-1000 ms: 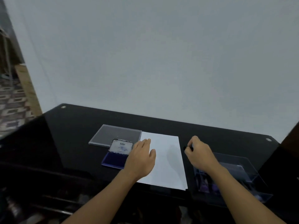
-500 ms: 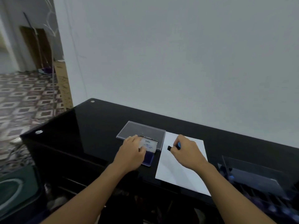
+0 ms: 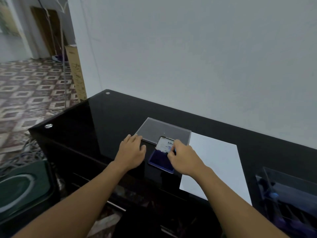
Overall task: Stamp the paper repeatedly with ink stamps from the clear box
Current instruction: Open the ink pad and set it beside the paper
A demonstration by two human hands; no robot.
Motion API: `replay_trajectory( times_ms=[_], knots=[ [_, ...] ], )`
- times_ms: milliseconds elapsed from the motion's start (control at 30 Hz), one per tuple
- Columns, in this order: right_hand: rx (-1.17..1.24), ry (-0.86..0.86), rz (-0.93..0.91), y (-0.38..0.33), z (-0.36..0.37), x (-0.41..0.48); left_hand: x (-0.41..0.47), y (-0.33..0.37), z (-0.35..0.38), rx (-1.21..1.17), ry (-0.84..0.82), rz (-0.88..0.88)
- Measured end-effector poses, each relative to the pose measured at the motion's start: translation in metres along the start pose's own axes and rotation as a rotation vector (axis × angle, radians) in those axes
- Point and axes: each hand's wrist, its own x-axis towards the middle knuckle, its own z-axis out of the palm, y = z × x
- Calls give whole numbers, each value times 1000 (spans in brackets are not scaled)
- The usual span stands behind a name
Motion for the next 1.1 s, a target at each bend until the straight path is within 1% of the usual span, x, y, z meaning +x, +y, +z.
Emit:
replay_trajectory(
  times_ms=[200,333,633,767,900,1100],
  knots=[
    [-66,-80,-16,-9,20,23,9,-12,20,90,6,-14],
    [-155,-100,-72,-13,29,36,6,-21,31,164,29,-1],
    [-239,-50,-149,-19,33,51,4,-22,33,190,78,10],
    [-276,-53,-142,-19,42,54,3,-22,32,205,82,17],
    [-215,-21,-100,-17,52,53,3,-21,32,202,83,15],
    [-216,52,-103,-16,60,50,3,-21,34,188,112,7]
  ],
)
